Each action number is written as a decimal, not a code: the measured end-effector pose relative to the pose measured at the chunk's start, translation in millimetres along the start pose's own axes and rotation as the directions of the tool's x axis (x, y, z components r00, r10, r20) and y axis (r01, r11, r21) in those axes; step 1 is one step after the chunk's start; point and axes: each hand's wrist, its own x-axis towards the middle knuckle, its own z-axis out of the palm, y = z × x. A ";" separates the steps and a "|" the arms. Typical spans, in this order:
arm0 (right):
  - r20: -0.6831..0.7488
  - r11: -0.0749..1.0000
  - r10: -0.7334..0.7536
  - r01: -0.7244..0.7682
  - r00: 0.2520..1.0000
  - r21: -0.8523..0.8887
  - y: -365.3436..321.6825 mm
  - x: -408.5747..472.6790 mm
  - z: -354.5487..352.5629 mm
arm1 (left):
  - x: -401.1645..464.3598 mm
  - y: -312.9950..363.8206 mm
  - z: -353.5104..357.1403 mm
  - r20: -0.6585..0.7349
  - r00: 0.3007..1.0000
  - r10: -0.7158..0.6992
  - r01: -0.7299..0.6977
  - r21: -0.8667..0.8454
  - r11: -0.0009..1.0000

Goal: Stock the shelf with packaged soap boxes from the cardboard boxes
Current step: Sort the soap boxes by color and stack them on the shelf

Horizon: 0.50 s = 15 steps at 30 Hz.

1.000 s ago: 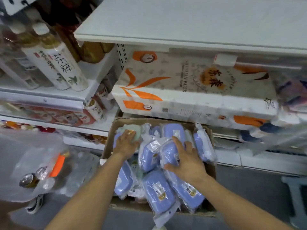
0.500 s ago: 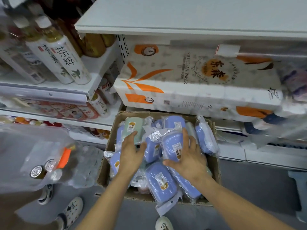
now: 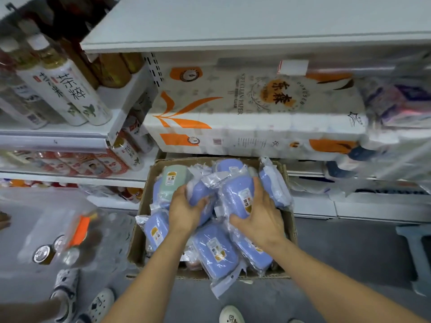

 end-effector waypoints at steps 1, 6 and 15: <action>-0.009 0.999 0.009 -0.009 1.000 0.048 0.6 -3.8 -6.9 | -5.6 5.8 -6.7 -0.014 1.000 0.027 -0.027 -0.038 0.999; -0.042 0.964 0.012 0.000 0.999 0.267 11.6 -20.6 -55.1 | -43.5 42.9 -30.7 0.064 0.997 0.051 -0.037 -0.208 0.977; -0.067 0.854 0.038 0.003 0.997 0.520 72.1 -55.3 -178.1 | -103.6 164.8 31.1 0.300 0.946 0.119 0.020 -0.422 0.906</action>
